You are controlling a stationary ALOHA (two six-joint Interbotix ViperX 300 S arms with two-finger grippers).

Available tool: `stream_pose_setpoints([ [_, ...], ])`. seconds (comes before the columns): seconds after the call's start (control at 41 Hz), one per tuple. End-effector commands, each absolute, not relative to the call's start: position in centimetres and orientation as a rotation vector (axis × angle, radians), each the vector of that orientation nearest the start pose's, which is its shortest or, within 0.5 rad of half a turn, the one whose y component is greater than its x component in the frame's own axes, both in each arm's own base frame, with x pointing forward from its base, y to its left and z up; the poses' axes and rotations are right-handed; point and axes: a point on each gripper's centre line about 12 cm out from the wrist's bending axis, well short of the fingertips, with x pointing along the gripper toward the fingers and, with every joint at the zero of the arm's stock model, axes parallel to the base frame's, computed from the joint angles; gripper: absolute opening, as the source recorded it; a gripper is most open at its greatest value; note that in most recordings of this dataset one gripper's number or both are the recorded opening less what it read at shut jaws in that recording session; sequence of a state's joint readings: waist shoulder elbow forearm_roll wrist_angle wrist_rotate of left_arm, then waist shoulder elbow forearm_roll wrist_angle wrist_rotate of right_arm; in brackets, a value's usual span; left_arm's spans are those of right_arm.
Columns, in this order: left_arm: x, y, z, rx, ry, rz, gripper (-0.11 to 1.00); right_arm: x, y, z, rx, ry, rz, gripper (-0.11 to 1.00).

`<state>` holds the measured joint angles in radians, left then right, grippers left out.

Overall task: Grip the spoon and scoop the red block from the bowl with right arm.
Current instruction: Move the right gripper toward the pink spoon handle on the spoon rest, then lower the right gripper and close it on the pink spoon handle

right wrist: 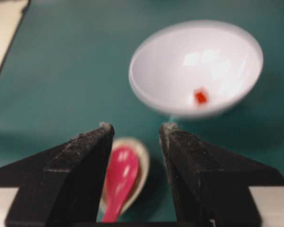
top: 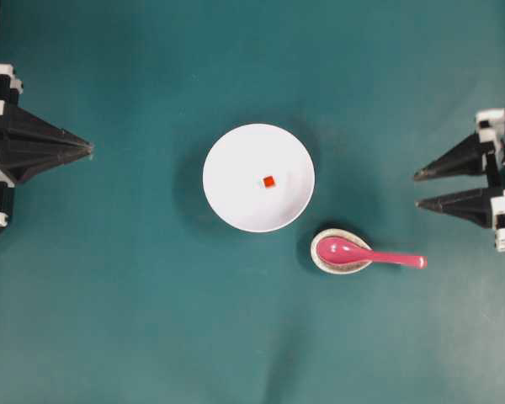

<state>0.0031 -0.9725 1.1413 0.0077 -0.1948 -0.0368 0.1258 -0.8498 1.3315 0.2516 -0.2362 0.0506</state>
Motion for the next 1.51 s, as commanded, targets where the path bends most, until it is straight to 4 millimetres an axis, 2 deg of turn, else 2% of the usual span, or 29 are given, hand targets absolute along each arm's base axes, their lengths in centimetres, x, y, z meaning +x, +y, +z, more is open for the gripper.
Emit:
stream_pose_setpoints([
  [0.0, 20.1, 0.0, 30.9, -0.028, -0.06, -0.001, 0.01, 19.4, 2.6, 19.1, 0.312, 0.255, 0.046, 0.52],
  [0.341, 20.3, 0.0, 30.7, -0.022, -0.051, -0.001, 0.01, 19.5, 5.3, 14.1, 0.377, 0.32, 0.022, 0.52],
  [0.585, 20.3, 0.0, 30.7, -0.022, -0.051, -0.001, 0.01, 19.8, 7.2, 11.7, 0.368, 0.354, -0.055, 0.52],
  [0.976, 20.4, 0.0, 30.4, -0.017, -0.04, -0.001, 0.01, 20.0, 9.3, 9.9, 0.347, 0.405, -0.106, 0.52],
  [1.122, 20.5, 0.0, 30.2, -0.012, -0.035, -0.001, 0.01, 19.8, 9.0, 9.0, 0.315, 0.434, -0.124, 0.52],
  [1.488, 20.7, 0.0, 29.9, -0.011, -0.018, 0.001, 0.01, 19.9, 8.9, 8.6, 0.219, 0.424, -0.119, 0.52],
])
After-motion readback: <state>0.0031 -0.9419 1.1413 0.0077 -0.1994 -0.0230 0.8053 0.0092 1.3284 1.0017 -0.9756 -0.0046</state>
